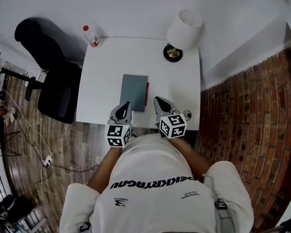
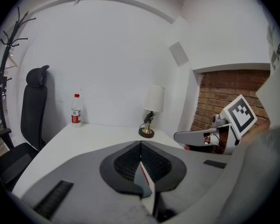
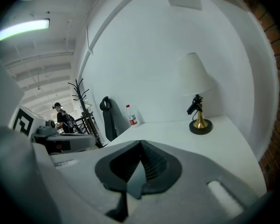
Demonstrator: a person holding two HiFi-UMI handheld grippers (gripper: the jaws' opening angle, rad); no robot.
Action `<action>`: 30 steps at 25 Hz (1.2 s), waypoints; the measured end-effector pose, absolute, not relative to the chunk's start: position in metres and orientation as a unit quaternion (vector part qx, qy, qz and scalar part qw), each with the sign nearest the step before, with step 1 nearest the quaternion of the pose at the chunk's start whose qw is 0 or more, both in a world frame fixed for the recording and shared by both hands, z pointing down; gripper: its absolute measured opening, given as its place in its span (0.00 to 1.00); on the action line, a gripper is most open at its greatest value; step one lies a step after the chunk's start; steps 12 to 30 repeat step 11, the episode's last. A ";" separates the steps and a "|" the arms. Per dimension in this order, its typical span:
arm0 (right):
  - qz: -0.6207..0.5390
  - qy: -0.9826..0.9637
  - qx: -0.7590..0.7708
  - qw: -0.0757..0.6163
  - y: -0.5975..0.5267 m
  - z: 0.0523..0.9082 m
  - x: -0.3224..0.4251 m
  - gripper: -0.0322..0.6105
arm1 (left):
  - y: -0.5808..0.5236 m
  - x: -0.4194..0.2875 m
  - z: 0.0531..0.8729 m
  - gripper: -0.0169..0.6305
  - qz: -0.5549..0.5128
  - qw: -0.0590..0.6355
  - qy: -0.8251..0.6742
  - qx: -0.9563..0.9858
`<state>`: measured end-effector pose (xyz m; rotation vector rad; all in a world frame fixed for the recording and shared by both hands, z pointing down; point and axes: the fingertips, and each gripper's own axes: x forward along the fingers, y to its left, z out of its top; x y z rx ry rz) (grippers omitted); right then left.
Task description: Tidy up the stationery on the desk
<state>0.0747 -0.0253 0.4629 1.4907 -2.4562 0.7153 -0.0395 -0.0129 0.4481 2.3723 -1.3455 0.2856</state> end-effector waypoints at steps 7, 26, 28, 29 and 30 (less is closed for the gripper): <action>0.242 -0.826 0.500 0.091 -0.022 0.465 0.073 0.04 | -0.011 -0.042 0.451 0.02 0.104 0.199 -0.483 0.847; 0.239 -0.829 0.497 0.091 -0.023 0.465 0.072 0.04 | -0.012 -0.043 0.451 0.02 0.100 0.198 -0.486 0.845; 0.239 -0.829 0.497 0.091 -0.023 0.465 0.072 0.04 | -0.012 -0.043 0.451 0.02 0.100 0.198 -0.486 0.845; 0.239 -0.829 0.497 0.091 -0.023 0.465 0.072 0.04 | -0.012 -0.043 0.451 0.02 0.100 0.198 -0.486 0.845; 0.239 -0.829 0.497 0.091 -0.023 0.465 0.072 0.04 | -0.012 -0.043 0.451 0.02 0.100 0.198 -0.486 0.845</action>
